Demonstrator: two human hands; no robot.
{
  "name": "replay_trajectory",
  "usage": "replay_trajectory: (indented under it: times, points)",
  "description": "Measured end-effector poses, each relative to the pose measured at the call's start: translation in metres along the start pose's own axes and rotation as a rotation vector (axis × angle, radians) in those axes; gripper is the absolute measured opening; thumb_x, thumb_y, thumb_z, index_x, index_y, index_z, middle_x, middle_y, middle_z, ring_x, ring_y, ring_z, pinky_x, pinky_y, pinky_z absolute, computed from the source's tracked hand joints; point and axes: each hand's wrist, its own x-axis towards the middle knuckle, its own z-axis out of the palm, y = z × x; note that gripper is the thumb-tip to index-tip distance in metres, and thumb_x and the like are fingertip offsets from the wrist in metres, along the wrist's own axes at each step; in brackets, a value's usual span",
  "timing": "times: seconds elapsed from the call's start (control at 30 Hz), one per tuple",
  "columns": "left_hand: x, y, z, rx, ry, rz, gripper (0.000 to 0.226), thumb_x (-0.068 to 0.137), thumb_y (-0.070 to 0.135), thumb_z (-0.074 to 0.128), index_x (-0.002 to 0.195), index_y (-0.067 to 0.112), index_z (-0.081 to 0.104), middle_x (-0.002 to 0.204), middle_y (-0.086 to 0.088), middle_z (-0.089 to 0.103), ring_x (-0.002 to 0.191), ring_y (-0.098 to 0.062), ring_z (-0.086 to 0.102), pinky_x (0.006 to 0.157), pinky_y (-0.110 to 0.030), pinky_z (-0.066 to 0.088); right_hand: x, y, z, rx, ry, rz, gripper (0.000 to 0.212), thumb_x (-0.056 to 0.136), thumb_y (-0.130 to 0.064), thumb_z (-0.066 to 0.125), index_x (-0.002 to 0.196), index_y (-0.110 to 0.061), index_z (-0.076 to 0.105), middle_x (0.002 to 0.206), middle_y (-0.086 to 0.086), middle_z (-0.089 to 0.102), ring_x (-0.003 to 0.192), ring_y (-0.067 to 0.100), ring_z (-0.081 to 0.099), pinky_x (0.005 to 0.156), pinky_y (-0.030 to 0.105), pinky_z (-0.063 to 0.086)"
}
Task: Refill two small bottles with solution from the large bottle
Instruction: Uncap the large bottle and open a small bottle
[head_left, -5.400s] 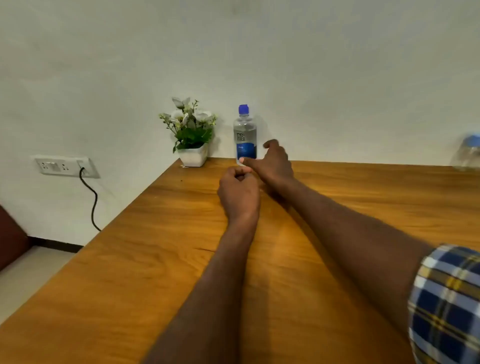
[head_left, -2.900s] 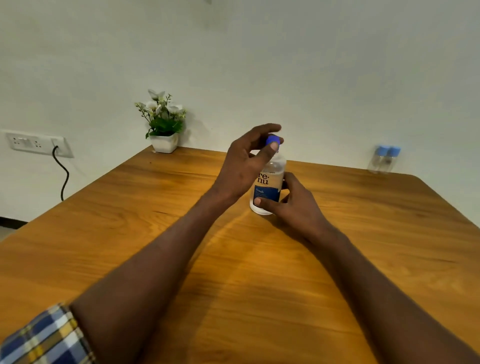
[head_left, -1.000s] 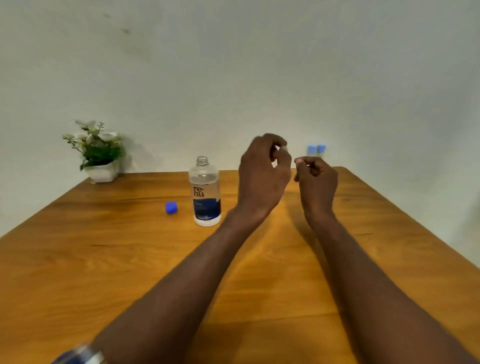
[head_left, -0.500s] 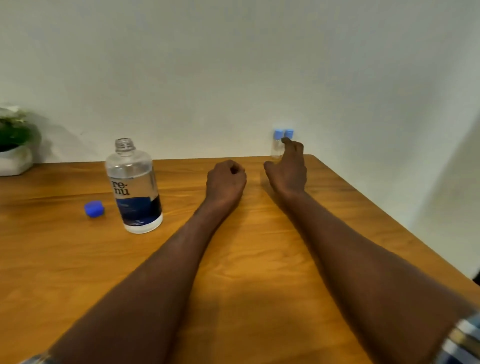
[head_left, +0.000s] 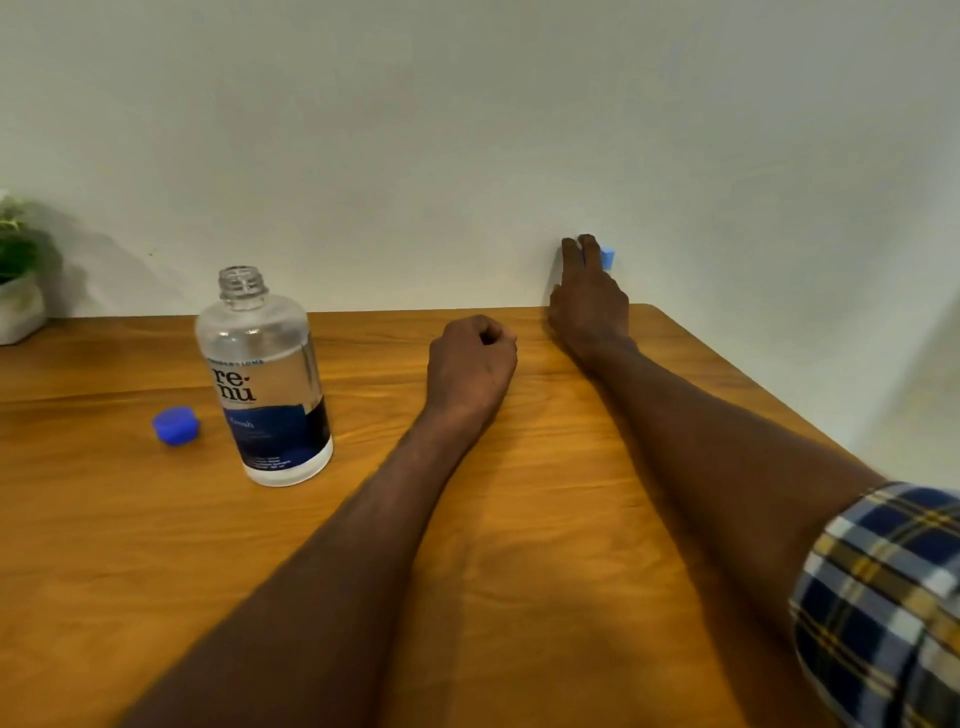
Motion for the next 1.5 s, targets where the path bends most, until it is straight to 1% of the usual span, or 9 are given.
replay_trajectory:
  times: [0.33,0.53,0.67,0.93,1.03,1.2,1.3,1.4,1.5]
  points:
    - [0.0,-0.001,0.002,0.021,-0.003,0.022,0.02,0.1,0.013,0.06,0.109,0.016,0.077,0.095,0.01,0.067,0.087,-0.002,0.061,0.082,-0.022,0.051,0.005,0.004,0.001,-0.05,0.11,-0.085,0.064,0.085,0.005,0.068,0.146,-0.01,0.05,0.142,0.013,0.045,0.121,0.033,0.05,0.081,0.04,0.06]
    - [0.0,-0.003,0.003,-0.011,0.003,0.012,0.019,0.098,0.013,0.06,0.105,0.017,0.077,0.088,0.014,0.066,0.084,-0.003,0.061,0.072,-0.021,0.047,-0.002,0.0,-0.003,0.23,0.172,-0.159,0.038,0.091,0.01,0.068,0.127,-0.002,0.068,0.129,0.018,0.057,0.109,0.027,0.066,0.091,0.028,0.056]
    - [-0.002,-0.002,0.0,-0.034,0.002,0.006,0.02,0.097,0.013,0.059,0.105,0.017,0.077,0.092,0.009,0.071,0.084,-0.006,0.063,0.075,-0.026,0.05,-0.016,-0.015,-0.017,0.436,0.258,-0.094,0.027,0.096,0.001,0.067,0.122,-0.003,0.071,0.118,0.014,0.071,0.111,0.027,0.066,0.099,0.034,0.053]
    - [-0.029,0.019,-0.015,-0.193,0.233,0.195,0.026,0.1,0.004,0.05,0.106,0.021,0.069,0.083,0.003,0.071,0.073,-0.011,0.066,0.059,-0.025,0.053,-0.089,-0.068,-0.081,0.762,0.305,-0.023,0.037,0.095,-0.024,0.075,0.127,-0.016,0.057,0.101,-0.001,0.069,0.091,0.011,0.067,0.077,0.016,0.05]
    - [-0.063,0.035,-0.026,-0.16,0.242,0.339,0.02,0.099,0.003,0.052,0.1,0.017,0.065,0.081,0.006,0.066,0.067,-0.008,0.06,0.054,-0.028,0.049,-0.126,-0.084,-0.108,0.827,0.287,0.04,0.037,0.098,-0.021,0.072,0.131,-0.017,0.055,0.111,0.001,0.068,0.094,0.01,0.067,0.081,0.019,0.053]
    - [-0.115,0.035,-0.057,-0.019,0.201,0.439,0.018,0.097,0.012,0.049,0.097,0.027,0.059,0.086,0.014,0.064,0.079,-0.006,0.065,0.063,-0.025,0.053,-0.182,-0.104,-0.123,0.956,0.18,0.086,0.035,0.099,-0.018,0.07,0.13,-0.023,0.055,0.107,-0.001,0.068,0.09,0.005,0.067,0.07,0.017,0.054]
    - [-0.129,0.027,-0.081,-0.001,0.233,0.414,0.021,0.097,0.007,0.051,0.096,0.026,0.061,0.081,0.012,0.065,0.07,-0.008,0.062,0.055,-0.021,0.046,-0.192,-0.115,-0.125,0.943,0.058,0.011,0.038,0.097,-0.022,0.073,0.131,-0.026,0.055,0.105,-0.006,0.069,0.091,0.006,0.069,0.073,0.032,0.06]
    - [-0.137,0.019,-0.097,0.057,0.269,0.337,0.021,0.099,0.006,0.054,0.1,0.025,0.064,0.085,0.013,0.066,0.07,-0.006,0.062,0.055,-0.015,0.044,-0.189,-0.12,-0.127,0.938,-0.061,-0.057,0.048,0.092,-0.025,0.078,0.134,-0.029,0.055,0.103,-0.011,0.071,0.095,0.002,0.069,0.078,0.027,0.06]
    - [-0.138,0.02,-0.103,0.099,0.346,0.266,0.02,0.099,0.005,0.057,0.108,0.019,0.067,0.1,0.008,0.069,0.089,-0.005,0.065,0.072,-0.02,0.054,-0.188,-0.118,-0.124,0.882,-0.143,-0.099,0.055,0.085,-0.03,0.085,0.132,-0.035,0.055,0.1,-0.016,0.07,0.095,-0.005,0.066,0.079,0.017,0.054]
